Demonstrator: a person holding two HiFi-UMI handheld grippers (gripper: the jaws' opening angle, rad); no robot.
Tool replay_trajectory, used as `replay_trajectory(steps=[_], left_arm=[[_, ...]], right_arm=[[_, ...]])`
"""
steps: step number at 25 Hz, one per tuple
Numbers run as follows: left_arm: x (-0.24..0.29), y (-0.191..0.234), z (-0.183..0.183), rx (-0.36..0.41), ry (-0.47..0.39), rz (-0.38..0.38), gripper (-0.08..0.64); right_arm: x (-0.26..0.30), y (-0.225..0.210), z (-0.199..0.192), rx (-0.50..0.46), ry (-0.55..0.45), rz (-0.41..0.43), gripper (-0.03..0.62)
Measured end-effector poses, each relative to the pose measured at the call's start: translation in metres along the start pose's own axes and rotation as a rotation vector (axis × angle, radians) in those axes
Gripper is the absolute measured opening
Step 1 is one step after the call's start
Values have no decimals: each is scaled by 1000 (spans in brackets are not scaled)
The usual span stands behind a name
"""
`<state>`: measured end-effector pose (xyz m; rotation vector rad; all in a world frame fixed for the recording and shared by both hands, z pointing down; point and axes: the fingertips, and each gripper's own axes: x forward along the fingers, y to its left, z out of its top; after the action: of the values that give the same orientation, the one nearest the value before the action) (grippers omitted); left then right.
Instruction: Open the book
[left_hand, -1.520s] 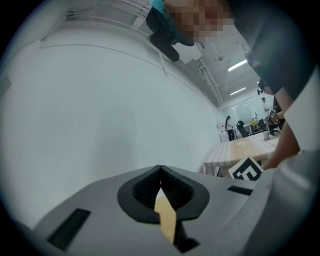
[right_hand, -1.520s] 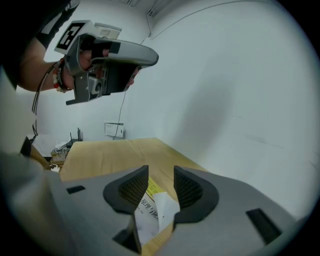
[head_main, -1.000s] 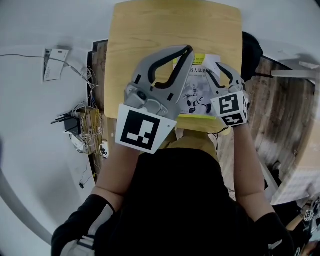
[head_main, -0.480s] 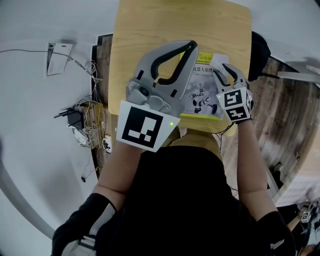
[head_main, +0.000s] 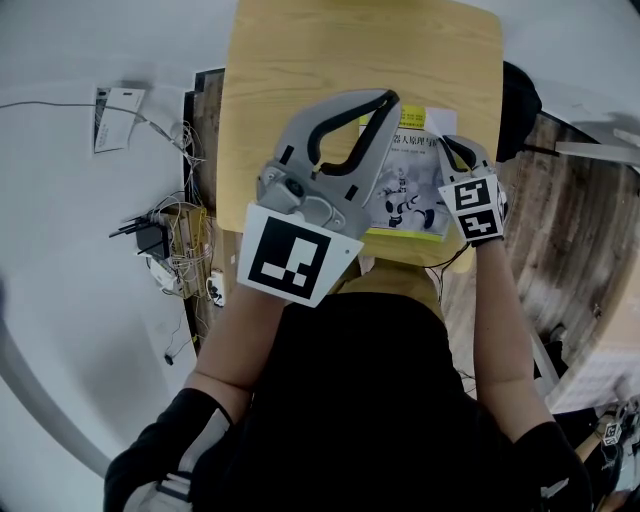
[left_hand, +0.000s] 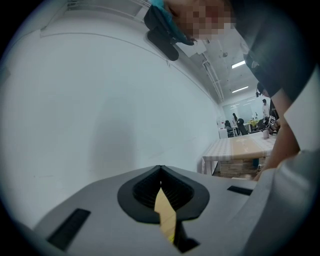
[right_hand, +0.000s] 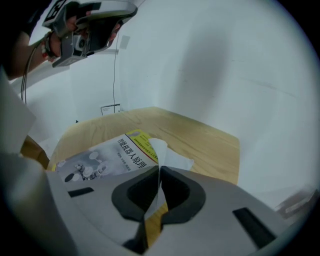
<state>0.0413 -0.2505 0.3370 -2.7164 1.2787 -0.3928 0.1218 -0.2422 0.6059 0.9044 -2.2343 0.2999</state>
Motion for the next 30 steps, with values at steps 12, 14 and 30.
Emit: replay_trajectory(steps=[12,14,30], left_arm=[[-4,-6,-1,2,-7,-9,6],[-8,-6,0,3,-8,-5,7],[-42,-12,12,20,-26,29,7]], right_arm=[[-5,1,7,34,-16,1,32],[-8,1,11,36,-19,-3,32],[-29,14,46,67,-68,-9,32]])
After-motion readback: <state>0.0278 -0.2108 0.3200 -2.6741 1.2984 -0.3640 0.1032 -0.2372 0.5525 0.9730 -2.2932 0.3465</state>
